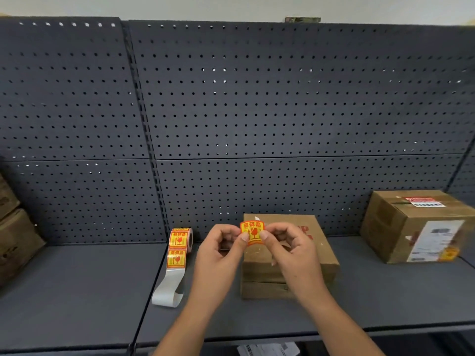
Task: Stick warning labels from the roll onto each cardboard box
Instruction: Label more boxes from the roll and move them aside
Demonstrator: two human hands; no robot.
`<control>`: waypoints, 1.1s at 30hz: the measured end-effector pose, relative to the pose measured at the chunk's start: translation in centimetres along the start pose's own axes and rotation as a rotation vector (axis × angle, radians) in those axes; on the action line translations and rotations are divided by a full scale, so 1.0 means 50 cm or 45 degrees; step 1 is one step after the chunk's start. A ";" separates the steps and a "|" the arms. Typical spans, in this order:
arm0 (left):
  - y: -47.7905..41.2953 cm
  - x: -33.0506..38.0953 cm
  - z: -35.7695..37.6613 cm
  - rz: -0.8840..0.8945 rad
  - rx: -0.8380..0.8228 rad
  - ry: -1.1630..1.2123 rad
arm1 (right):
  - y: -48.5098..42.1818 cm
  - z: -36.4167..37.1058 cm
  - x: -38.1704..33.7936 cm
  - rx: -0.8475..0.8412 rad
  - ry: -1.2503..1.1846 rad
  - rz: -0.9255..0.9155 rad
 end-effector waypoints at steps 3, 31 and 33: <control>-0.007 0.002 0.028 -0.052 -0.061 0.030 | 0.000 -0.032 0.007 0.058 0.010 0.028; -0.058 0.000 0.260 -0.228 -0.303 -0.262 | -0.021 -0.271 0.033 0.107 0.292 0.062; -0.056 -0.010 0.276 -0.229 -0.329 -0.299 | -0.018 -0.273 0.041 0.037 0.453 0.013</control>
Point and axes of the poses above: each hand's wrist, its own y-axis away from the middle knuckle, its own z-axis out of the palm, x = y × z, the point moved 4 cm from there along -y, towards the middle knuckle, and after that the axes turned 3 degrees about -x, right-handed, at the moved point
